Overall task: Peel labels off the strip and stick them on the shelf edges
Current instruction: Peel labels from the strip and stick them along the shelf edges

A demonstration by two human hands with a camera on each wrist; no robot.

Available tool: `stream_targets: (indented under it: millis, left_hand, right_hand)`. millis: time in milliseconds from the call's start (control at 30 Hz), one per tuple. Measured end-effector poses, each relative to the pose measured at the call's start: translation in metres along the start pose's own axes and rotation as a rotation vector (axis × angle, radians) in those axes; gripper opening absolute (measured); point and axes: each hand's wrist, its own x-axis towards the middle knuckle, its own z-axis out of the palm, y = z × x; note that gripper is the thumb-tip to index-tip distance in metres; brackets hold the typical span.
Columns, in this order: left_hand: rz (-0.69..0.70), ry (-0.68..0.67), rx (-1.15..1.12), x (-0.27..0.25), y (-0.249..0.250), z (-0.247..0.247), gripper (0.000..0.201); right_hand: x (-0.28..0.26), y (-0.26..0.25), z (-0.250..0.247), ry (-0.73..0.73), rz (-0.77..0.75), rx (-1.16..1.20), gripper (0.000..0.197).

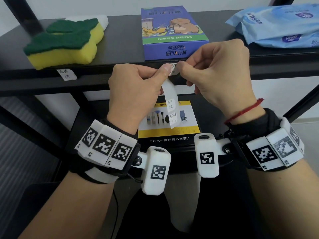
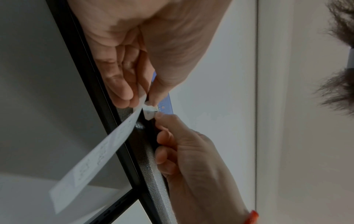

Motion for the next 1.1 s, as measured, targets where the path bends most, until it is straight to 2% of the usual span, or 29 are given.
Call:
stream_targets:
  millis: [433, 867, 1100]
  left_hand:
    - [0.007, -0.006, 0.046, 0.002, -0.003, -0.006, 0.031]
    - [0.017, -0.010, 0.028, 0.005, -0.008, -0.007, 0.021]
    - [0.025, -0.011, 0.036, 0.004, -0.008, -0.008, 0.021]
  right_hand:
    - [0.001, 0.006, -0.006, -0.061, -0.027, -0.027, 0.024]
    - [0.004, 0.010, -0.004, -0.062, -0.049, -0.059, 0.027]
    - [0.003, 0.009, -0.004, -0.068, -0.058, -0.076, 0.031]
